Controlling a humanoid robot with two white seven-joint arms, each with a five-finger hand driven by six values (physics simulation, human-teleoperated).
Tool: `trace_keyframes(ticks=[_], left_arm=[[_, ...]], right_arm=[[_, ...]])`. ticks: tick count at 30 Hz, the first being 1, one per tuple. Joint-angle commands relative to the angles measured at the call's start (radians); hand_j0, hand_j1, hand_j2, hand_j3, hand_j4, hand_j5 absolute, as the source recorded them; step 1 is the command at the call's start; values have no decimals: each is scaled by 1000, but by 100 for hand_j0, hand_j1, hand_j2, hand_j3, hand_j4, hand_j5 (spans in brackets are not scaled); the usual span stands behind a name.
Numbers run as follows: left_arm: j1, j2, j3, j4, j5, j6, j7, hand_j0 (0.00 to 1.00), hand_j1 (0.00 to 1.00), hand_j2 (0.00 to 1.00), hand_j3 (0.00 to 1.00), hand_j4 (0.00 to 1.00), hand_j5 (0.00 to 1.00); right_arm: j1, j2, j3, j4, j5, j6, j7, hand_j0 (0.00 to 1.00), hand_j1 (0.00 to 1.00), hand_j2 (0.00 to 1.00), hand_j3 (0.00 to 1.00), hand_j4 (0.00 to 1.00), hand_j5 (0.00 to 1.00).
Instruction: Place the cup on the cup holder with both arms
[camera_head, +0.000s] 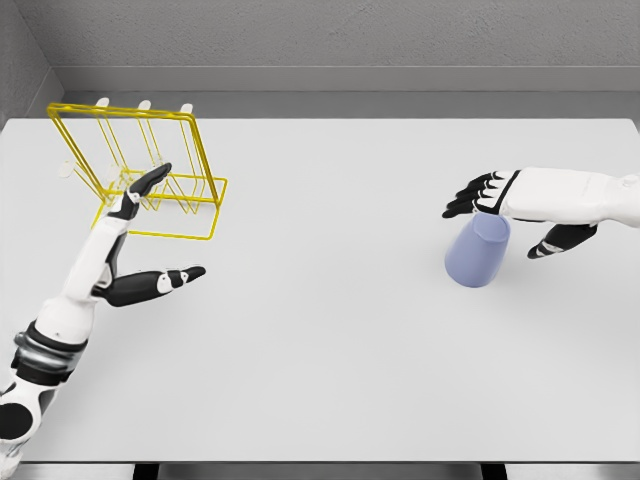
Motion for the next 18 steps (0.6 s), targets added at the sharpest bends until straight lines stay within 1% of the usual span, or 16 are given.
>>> trace_keyframes(ticks=[1,3,5,8,10,11,12,14,18], left_arm=[[0,-4,-74,3,-14,-1,3,100,100,100,100,100,100],[0,-5,-109,3,-9,-1,6,100,100,100,100,100,100],[-2,-11,-140,5,29,-1,6,100,100,100,100,100,100],[-2,-10,-186,5,164,-1,3,100,100,100,100,100,100],[-2,-15,-190,5,227,-1,-2,100,100,100,100,100,100],[-2,-19,-190,5,252,-1,-5,100,100,100,100,100,100],[-2,-27,-190,5,259,-1,-23,100,100,100,100,100,100],[-2,-28,-189,3,264,-1,-31,100,100,100,100,100,100],[0,-18,-190,1,262,-1,-34,100,100,100,100,100,100]], right_arm=[[0,-1,-1,0,-5,3,0,100,100,100,100,100,100],[-8,2,-2,-2,-5,3,0,100,100,100,100,100,100],[-6,3,-2,1,-7,3,0,100,100,100,100,100,100],[3,0,-2,6,-21,3,0,100,100,100,100,100,100],[3,-3,-2,9,-24,3,0,100,100,100,100,100,100],[3,-4,-4,26,-34,3,0,100,100,100,100,100,100],[3,-4,-5,35,-36,3,0,100,100,100,100,100,100],[3,-7,-8,66,-56,3,0,100,100,100,100,100,100],[-2,8,-8,70,-59,3,0,100,100,100,100,100,100]])
